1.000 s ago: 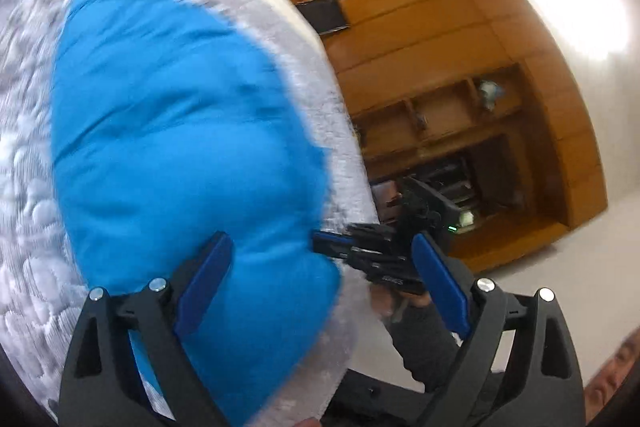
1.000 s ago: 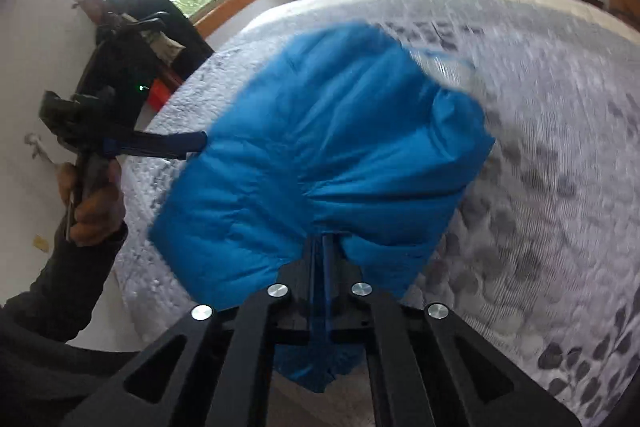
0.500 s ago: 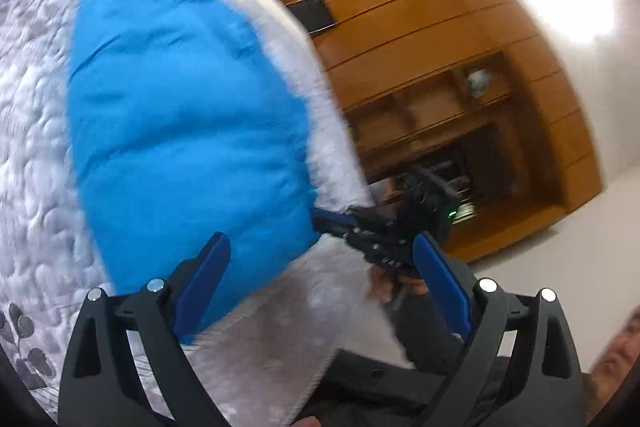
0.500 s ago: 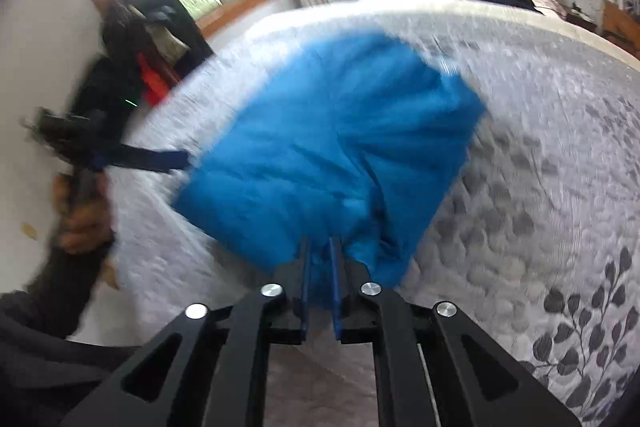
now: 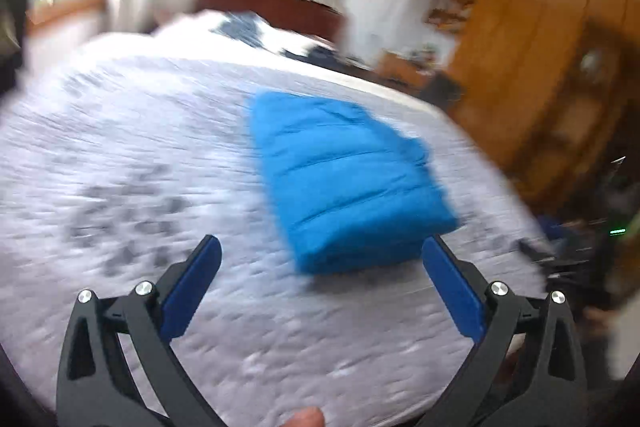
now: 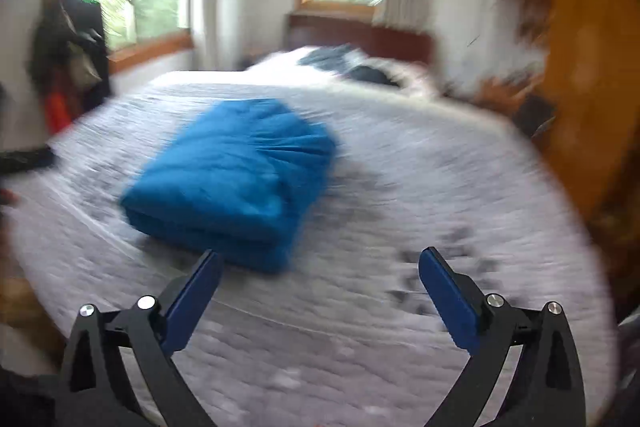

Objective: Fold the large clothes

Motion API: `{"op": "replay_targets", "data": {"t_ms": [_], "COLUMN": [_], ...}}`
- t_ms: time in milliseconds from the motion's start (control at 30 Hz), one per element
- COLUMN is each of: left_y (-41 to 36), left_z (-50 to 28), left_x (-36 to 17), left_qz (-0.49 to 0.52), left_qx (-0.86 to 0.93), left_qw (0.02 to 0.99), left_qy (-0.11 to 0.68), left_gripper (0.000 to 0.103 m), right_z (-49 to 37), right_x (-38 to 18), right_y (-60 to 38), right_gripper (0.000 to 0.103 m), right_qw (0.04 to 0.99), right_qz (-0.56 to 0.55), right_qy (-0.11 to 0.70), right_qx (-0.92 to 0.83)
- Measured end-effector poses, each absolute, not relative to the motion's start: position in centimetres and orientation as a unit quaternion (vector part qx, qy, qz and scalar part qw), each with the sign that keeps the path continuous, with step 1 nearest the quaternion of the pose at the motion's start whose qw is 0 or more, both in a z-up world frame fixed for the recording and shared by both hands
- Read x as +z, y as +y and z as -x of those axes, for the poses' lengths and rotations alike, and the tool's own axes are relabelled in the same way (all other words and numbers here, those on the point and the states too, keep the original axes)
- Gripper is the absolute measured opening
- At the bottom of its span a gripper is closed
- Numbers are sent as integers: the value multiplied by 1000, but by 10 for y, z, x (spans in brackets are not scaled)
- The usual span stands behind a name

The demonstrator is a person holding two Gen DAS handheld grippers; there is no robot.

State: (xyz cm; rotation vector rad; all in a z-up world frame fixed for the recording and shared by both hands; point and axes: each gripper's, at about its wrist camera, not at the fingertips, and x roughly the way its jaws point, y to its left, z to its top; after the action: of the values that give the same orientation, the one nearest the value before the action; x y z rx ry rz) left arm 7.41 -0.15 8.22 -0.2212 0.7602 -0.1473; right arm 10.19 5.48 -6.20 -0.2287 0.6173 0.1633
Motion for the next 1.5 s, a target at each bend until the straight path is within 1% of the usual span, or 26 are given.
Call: {"op": "replay_targets", "data": {"t_ms": [67, 133, 200, 233, 333, 367, 500, 667, 1100, 1500], "left_y": [-19, -35, -43, -44, -43, -43, -52, -61, -69, -71], "left_z": [-51, -33, -23, -18, -6, -4, 11, 14, 11, 10], "left_x": [80, 79, 78, 77, 83, 86, 101, 111, 105, 106], "left_qz": [60, 17, -21, -14, 41, 44, 20, 20, 35, 38], "left_qx": [-39, -26, -20, -16, -18, -8, 31, 13, -4, -10], "left_qw": [922, 924, 916, 910, 905, 906, 917, 917, 910, 911], "left_qy": [380, 382, 400, 414, 424, 422, 398, 397, 413, 410], "left_gripper": [100, 100, 100, 100, 100, 100, 100, 100, 100, 100], "right_z": [-81, -60, -48, -41, -30, -29, -20, -14, -11, -10], "right_x": [-66, -68, -69, -67, -56, -54, -45, -33, -32, -32], "right_y": [69, 76, 80, 82, 84, 84, 87, 87, 92, 94], "right_gripper": [99, 99, 99, 99, 99, 99, 99, 99, 99, 99], "right_qw": [941, 934, 930, 929, 931, 929, 927, 928, 930, 931], "right_qz": [142, 136, 111, 93, 68, 69, 66, 68, 76, 79], "right_qy": [307, 325, 339, 342, 345, 349, 359, 359, 352, 350], "right_qx": [33, 52, 91, 103, 101, 97, 86, 74, 72, 72]}}
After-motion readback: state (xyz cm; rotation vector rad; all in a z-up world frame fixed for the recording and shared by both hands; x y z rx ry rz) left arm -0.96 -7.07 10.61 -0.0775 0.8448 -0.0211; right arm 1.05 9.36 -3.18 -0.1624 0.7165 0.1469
